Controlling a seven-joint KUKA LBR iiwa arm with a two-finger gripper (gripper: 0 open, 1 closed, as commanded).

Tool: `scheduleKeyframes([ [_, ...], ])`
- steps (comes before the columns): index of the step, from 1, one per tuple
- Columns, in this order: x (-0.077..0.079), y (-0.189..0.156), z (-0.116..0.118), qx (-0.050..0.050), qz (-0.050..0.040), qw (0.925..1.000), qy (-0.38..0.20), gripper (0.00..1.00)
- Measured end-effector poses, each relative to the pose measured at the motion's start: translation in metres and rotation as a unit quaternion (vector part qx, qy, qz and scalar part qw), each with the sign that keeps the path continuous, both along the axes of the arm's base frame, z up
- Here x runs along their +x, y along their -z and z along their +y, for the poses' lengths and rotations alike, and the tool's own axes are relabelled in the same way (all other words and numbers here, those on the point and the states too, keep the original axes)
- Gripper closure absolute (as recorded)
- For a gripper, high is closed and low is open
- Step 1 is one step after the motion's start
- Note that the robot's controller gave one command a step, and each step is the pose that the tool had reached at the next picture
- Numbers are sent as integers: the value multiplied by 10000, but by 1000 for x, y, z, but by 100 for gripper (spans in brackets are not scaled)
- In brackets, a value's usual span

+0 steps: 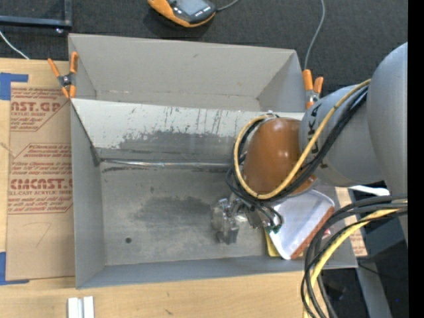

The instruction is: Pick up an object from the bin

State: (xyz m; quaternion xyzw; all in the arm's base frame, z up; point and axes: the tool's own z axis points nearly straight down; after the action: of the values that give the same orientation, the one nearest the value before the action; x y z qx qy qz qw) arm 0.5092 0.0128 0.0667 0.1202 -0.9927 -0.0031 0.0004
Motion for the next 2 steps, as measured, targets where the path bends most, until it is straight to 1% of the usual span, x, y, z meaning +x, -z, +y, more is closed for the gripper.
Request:
scheduleKeyframes([
  [1,11,-44,-103,5,-8,9997,260,100],
  [2,11,-44,-103,6,-8,9997,259,100],
])
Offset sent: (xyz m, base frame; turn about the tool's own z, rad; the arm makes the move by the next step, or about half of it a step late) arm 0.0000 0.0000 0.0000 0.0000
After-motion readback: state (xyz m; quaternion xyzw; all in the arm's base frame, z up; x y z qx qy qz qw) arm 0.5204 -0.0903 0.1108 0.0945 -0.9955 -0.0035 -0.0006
